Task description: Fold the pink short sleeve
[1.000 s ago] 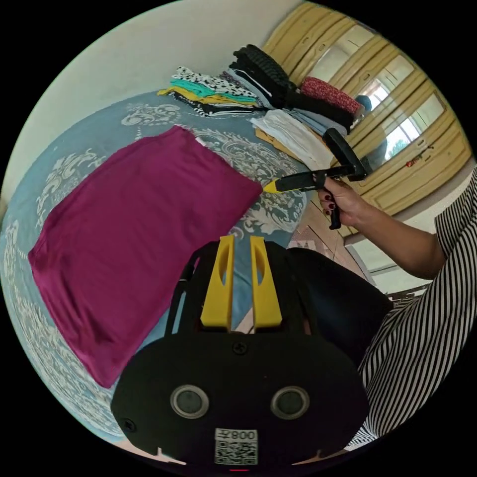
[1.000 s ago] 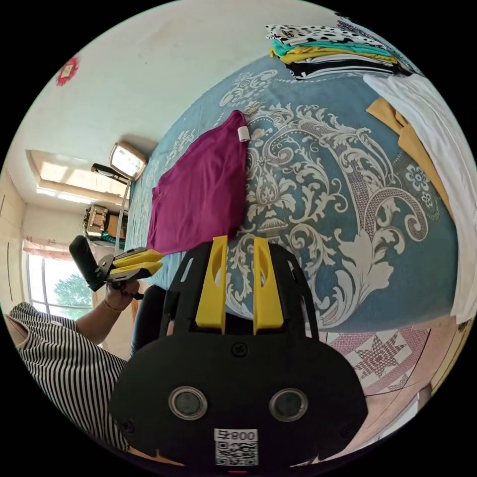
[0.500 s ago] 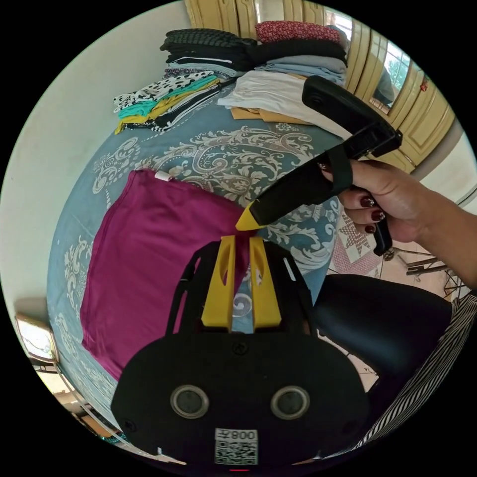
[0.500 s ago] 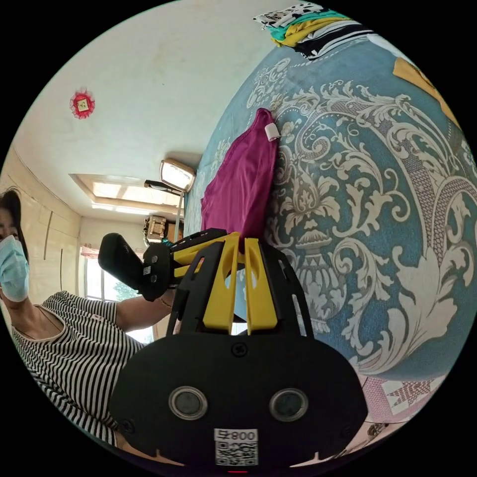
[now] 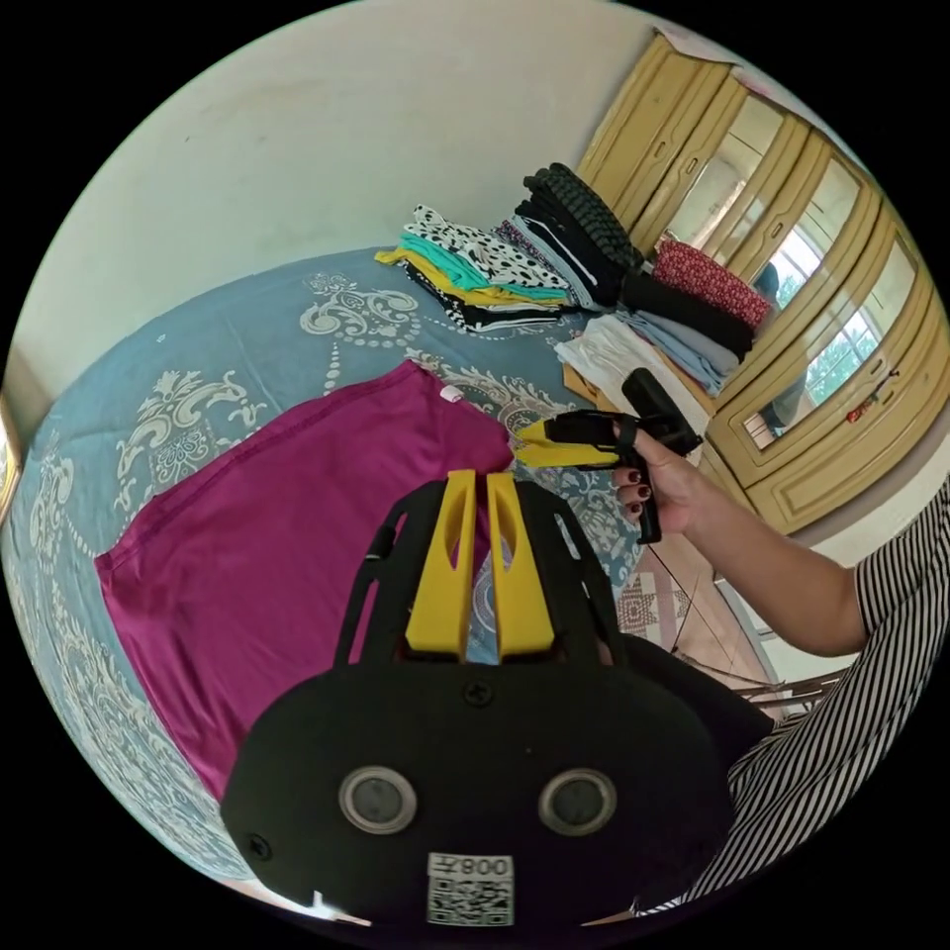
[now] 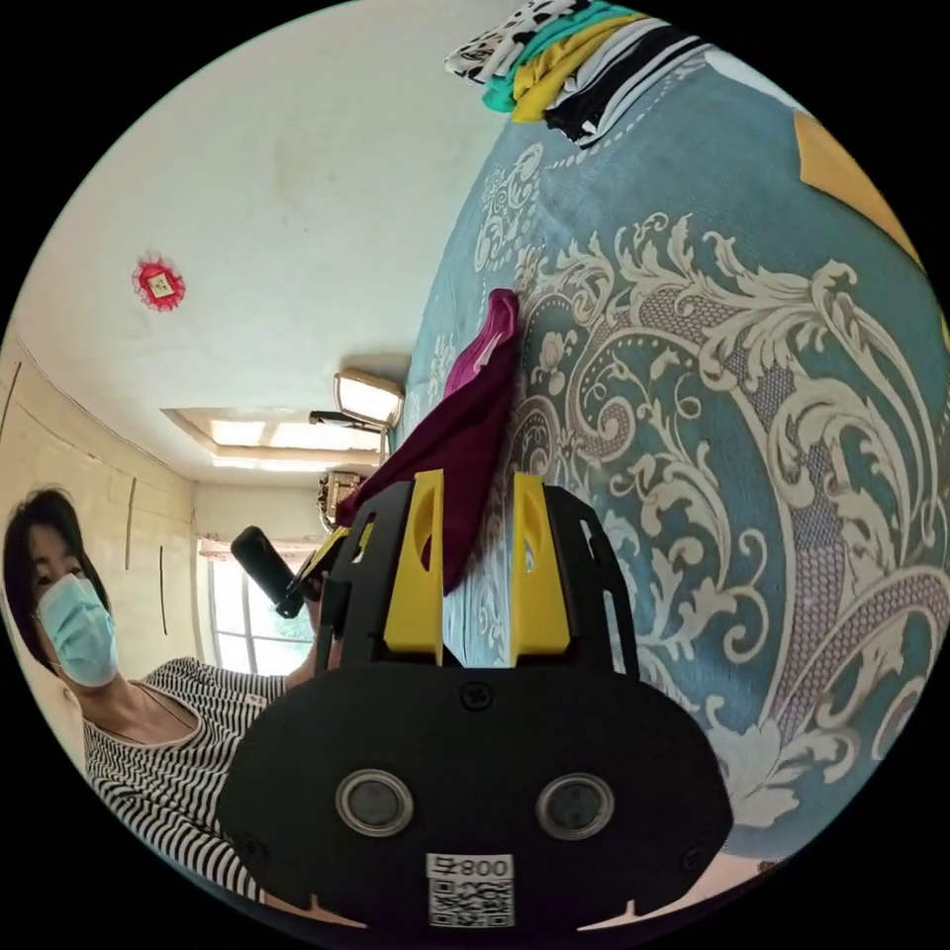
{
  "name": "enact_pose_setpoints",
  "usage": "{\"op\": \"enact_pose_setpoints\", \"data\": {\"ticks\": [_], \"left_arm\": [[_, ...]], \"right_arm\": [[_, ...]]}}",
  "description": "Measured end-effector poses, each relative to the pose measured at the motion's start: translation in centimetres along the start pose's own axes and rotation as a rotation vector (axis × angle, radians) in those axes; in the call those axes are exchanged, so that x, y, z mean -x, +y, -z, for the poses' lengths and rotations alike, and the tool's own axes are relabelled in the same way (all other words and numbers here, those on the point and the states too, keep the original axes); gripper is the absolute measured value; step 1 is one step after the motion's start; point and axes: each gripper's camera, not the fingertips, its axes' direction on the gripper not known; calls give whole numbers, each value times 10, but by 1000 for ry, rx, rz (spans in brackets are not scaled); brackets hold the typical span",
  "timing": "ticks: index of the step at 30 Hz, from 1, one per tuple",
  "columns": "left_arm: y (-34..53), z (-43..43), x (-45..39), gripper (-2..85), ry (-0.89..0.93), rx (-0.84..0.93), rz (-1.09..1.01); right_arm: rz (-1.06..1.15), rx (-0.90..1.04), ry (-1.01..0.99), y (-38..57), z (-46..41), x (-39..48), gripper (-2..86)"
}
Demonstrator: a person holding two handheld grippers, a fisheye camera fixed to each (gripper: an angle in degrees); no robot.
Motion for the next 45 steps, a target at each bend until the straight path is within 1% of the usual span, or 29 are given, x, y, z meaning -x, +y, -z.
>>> {"op": "enact_pose_setpoints", "data": {"ticks": [4, 6, 7, 11, 16, 23, 28, 31, 33, 34, 36, 37, 39, 41, 45], "left_arm": [[6, 2, 9, 17, 21, 4, -7], [12, 1, 12, 18, 26, 12, -20], [14, 0, 13, 18, 31, 16, -22], [25, -3, 18, 18, 64, 29, -38], [37, -9, 25, 17, 101, 58, -69], [62, 6, 58, 17, 139, 25, -40], [95, 39, 101, 18, 155, -46, 41], [124, 71, 134, 19, 156, -113, 130], [154, 102, 163, 20, 146, -178, 214], [162, 109, 170, 20, 141, -192, 235], [197, 135, 201, 20, 130, -233, 330], [206, 141, 209, 20, 124, -241, 352], [242, 158, 238, 20, 101, -250, 450], [269, 165, 257, 20, 94, -251, 527], [318, 166, 295, 19, 173, -247, 677]], "right_arm": [[-53, -13, -5, -32, -12, -6, 109], [-86, -11, -72, -50, -24, -11, 109], [-97, -11, -76, -55, -28, -13, 108], [-131, 1, -27, -78, -50, -11, 103], [-136, 35, -13, -101, -84, 1, 86], [-131, 28, 9, -117, -129, 30, 34], [-39, 14, -1, -112, -162, 83, 20], [72, 34, 1, -110, -201, 141, 18], [179, 84, 37, -107, -245, 195, 18], [203, 98, 46, -105, -258, 208, 18], [310, 169, 99, -97, -315, 259, 17], [329, 185, 118, -95, -330, 270, 17], [390, 261, 167, -83, -394, 303, 17], [414, 322, 189, -73, -441, 318, 17], [437, 447, 282, -50, -539, 337, 17]]}}
